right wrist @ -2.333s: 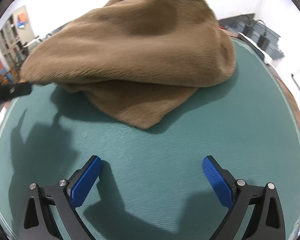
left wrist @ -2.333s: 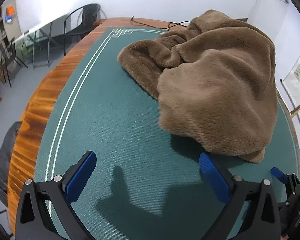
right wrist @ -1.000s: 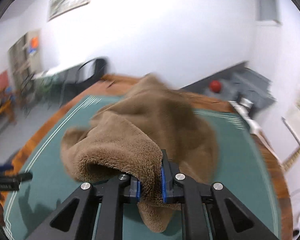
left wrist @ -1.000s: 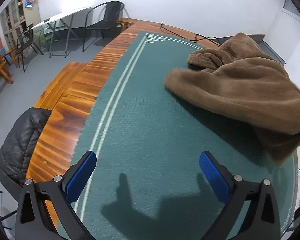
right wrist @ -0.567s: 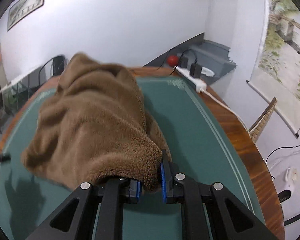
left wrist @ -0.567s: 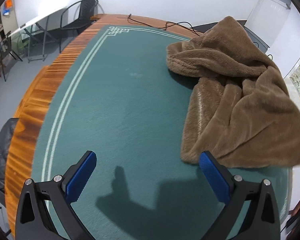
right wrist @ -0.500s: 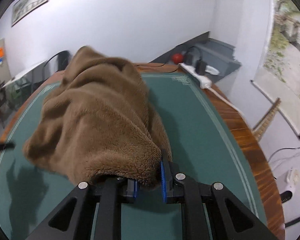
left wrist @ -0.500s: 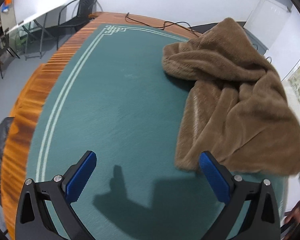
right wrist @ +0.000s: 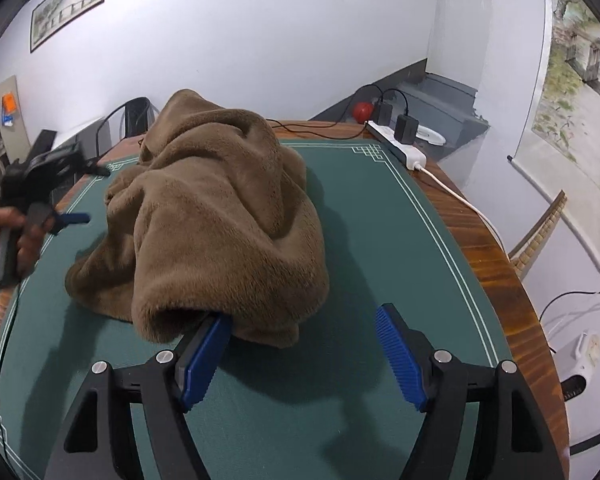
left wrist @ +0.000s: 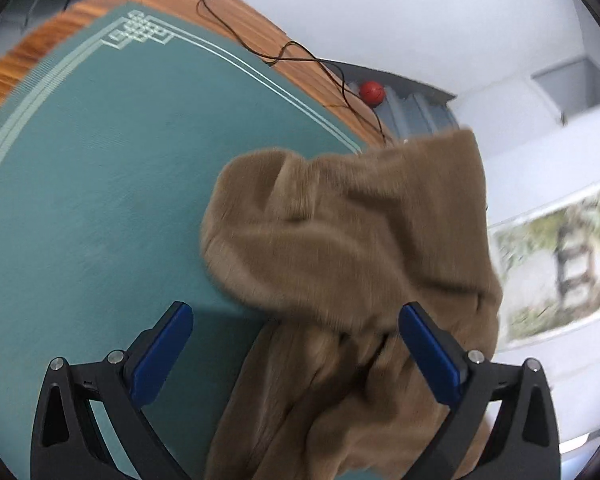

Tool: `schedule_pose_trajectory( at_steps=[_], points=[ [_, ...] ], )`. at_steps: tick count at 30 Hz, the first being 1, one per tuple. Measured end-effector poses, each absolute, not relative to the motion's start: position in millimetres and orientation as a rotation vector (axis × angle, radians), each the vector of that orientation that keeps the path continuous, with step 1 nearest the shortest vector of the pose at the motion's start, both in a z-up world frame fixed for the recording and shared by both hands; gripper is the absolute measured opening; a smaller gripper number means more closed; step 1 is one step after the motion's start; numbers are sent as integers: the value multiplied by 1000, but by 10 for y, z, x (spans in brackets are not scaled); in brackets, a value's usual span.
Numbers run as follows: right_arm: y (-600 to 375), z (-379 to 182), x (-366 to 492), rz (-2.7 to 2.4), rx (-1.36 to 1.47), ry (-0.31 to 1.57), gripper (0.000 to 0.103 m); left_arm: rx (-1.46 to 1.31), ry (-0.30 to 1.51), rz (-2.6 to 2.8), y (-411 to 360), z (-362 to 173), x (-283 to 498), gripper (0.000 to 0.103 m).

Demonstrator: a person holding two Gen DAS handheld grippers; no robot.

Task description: Fold clothes

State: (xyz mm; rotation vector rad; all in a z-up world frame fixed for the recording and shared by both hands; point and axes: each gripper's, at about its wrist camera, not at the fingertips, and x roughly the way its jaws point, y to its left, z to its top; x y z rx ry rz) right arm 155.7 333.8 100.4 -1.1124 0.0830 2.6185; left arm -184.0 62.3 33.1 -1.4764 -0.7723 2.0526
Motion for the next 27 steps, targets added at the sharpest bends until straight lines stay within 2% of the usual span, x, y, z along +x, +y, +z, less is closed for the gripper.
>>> schedule_pose_trajectory(
  at_steps=[6,8,9,10,11,12,18,27],
  points=[
    [3421,1066,1698,2596,-1104,121,76,-1522,-902,1926,842,118,-2162,101],
    [3452,1072,1732,2588,-1105,122,76,-1548,-913,1900,943,80,-2180,78],
    [3464,1072,1745,2585,-1107,122,76,-1562,-915,1885,995,67,-2182,48],
    [3474,1074,1753,2584,-1106,122,76,-1570,-905,1877,1044,74,-2169,36],
    [3486,1078,1758,2587,-1103,125,76,-1560,-894,1879,1083,121,-2142,20],
    [3498,1082,1764,2591,-1100,127,76,-1537,-888,1883,1090,188,-2108,15],
    [3572,1106,1799,2613,-1081,141,76,-1284,-806,1912,1055,967,-1646,13],
    [3642,1124,1790,2714,-1044,176,76,-978,-674,1927,726,2043,-315,12]
  ],
)
